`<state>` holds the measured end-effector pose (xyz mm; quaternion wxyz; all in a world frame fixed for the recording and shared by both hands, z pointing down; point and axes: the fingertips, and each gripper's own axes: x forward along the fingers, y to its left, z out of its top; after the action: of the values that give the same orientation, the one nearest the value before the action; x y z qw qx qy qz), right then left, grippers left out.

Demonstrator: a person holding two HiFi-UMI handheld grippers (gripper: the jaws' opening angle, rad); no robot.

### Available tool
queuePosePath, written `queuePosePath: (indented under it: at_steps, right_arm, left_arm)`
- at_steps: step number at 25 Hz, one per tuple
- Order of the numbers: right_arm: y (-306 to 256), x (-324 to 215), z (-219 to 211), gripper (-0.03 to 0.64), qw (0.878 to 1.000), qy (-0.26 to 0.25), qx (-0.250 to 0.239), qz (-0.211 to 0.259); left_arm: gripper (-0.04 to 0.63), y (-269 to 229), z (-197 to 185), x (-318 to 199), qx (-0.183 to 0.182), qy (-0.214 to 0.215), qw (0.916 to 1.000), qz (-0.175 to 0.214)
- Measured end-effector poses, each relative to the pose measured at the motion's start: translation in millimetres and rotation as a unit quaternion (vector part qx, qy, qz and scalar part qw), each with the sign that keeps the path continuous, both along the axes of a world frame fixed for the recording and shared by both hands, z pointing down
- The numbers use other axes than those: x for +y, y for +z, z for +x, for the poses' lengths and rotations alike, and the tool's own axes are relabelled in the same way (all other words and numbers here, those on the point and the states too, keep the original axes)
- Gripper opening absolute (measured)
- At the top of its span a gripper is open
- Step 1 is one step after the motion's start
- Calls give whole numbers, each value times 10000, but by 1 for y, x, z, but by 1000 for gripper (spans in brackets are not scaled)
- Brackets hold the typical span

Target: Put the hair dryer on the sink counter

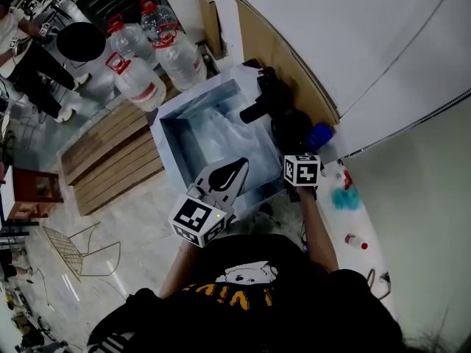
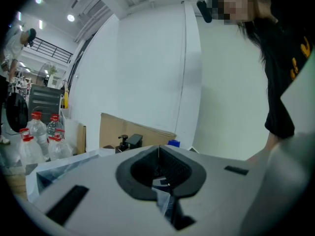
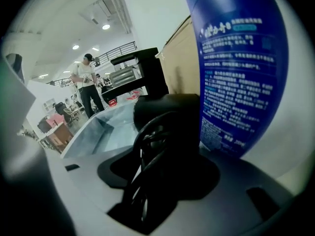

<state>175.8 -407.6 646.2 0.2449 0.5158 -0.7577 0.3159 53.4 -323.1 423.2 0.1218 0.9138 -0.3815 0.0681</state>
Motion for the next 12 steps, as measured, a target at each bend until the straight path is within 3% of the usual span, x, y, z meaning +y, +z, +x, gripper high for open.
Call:
queuePosePath:
  at_steps: [10,12]
  right_arm:
    - [5,-4,-2,239,9975,58,702,-93]
    - [7,-4,0,270,9960,152,866,-129]
  left_arm:
    - [9,0,-5,3,-2,10,10000,-24]
    - [9,2,-7,6,-18,3,10000,-36]
